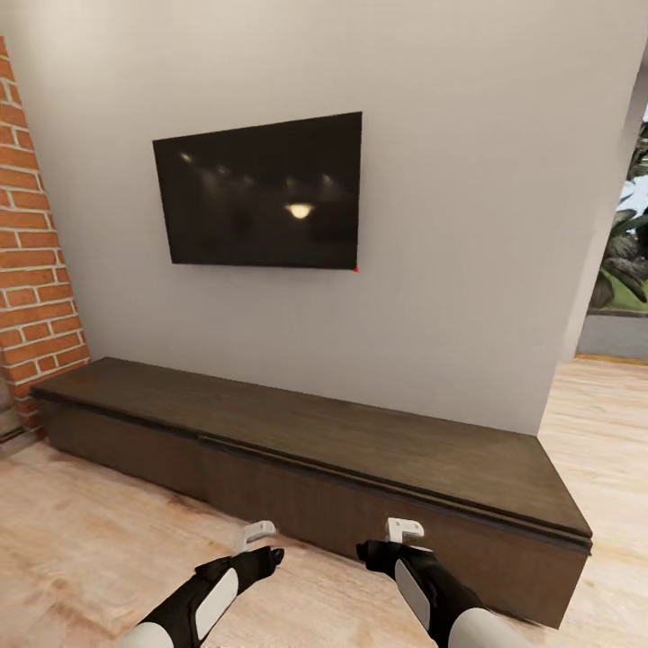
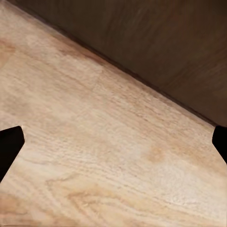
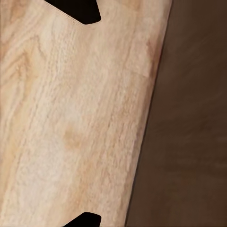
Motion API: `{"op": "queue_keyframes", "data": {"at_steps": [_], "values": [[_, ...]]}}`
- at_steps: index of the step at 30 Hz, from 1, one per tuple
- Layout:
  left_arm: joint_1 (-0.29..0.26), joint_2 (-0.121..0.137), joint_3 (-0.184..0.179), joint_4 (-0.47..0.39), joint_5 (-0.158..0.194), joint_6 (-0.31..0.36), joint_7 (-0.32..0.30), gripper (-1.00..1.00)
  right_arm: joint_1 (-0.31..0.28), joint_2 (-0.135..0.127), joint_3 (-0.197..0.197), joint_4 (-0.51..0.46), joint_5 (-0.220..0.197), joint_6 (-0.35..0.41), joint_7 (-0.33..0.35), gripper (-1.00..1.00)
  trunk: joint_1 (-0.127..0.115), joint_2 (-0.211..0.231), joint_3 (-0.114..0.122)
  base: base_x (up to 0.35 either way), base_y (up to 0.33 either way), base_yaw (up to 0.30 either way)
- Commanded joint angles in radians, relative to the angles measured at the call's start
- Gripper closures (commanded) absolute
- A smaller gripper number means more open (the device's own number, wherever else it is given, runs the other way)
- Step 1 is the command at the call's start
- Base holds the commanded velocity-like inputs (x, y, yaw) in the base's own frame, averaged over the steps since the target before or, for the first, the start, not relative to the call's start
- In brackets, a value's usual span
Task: Place each of the two pumpkins and all three candles from the living room inside a cabinet in the living room (use any cabinet), then make sure every cabinet is closed, and position the cauldron so it is next to a table in the living room.
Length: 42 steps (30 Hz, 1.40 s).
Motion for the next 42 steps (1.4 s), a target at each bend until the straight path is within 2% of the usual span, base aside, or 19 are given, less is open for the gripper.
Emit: {"op": "queue_keyframes", "data": {"at_steps": [1,9,13,31,42], "values": [[-0.001,0.001,-0.006,-0.002,0.008,0.002,0.004,-1.00,0.000,-0.001,0.005,-0.002,-0.009,0.005,-0.004,-1.00,-0.004,0.007,0.001,0.000,0.000,0.246],[-0.001,0.001,-0.005,-0.005,0.010,-0.003,0.000,-1.00,0.000,0.000,0.052,-0.002,-0.009,0.005,-0.006,-1.00,-0.035,0.063,0.021,0.000,0.112,0.261],[-0.001,0.002,-0.005,-0.003,0.010,-0.004,-0.002,-1.00,0.000,0.000,0.061,-0.002,-0.009,0.005,-0.007,-1.00,-0.050,0.091,0.031,0.000,0.260,0.273],[-0.001,0.002,-0.005,-0.010,0.010,-0.001,-0.006,-1.00,0.000,0.000,0.064,-0.001,-0.010,0.005,-0.008,-1.00,-0.119,0.217,0.079,0.000,0.266,0.275],[-0.001,0.004,-0.005,-0.011,0.010,-0.002,-0.008,-1.00,0.000,0.000,0.065,0.000,-0.010,0.005,-0.007,-1.00,-0.161,0.294,0.109,0.000,0.042,0.276]]}}
